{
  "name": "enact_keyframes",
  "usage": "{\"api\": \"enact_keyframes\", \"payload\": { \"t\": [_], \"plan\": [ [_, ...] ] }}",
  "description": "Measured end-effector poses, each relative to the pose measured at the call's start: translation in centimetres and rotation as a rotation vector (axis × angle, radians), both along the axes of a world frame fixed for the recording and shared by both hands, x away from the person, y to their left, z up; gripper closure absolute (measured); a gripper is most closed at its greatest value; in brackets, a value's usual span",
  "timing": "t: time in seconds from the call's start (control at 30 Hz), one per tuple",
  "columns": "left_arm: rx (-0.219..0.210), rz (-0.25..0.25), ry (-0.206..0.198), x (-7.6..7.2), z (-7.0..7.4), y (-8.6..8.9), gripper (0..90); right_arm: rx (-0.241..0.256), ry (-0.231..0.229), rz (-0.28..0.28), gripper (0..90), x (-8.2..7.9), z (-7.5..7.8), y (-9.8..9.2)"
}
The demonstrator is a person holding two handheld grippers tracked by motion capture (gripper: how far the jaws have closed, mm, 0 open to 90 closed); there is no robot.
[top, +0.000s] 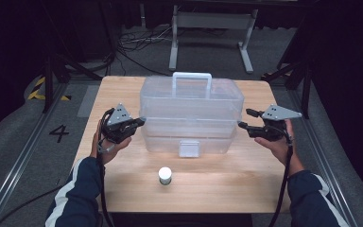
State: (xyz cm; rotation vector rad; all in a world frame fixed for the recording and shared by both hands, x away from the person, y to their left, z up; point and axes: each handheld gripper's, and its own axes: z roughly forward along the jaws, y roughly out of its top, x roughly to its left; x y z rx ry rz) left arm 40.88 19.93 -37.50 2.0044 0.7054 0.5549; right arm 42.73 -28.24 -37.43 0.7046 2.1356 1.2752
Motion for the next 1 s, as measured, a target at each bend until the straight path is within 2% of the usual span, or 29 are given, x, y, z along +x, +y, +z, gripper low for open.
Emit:
{"api": "enact_keyframes", "payload": {
  "t": [0.4, 0.6, 0.7, 0.87, 1.0],
  "plan": [
    [0.000, 0.004, 0.008, -0.3, -0.2, 0.2, 85.6, -0.010, -0.039, -0.001, 45.6, -0.3, 0.3, 0.2],
    [0.010, -0.006, 0.021, -0.8, -0.3, 0.4, 83.5, 0.021, -0.061, -0.009, 51.5, -0.4, 0.4, 0.2],
    [0.036, -0.013, 0.032, -1.1, -0.7, 0.4, 80.7, 0.042, -0.091, -0.015, 55.9, -0.6, 0.7, 0.2],
    [0.050, -0.029, 0.052, -1.5, -1.0, 0.2, 77.2, 0.047, -0.102, -0.016, 58.7, -0.6, 0.7, 0.3],
    [0.078, -0.050, 0.056, -1.9, -1.4, -0.2, 74.4, 0.052, -0.120, -0.011, 61.3, -0.6, 0.9, 0.5]
  ]
}}
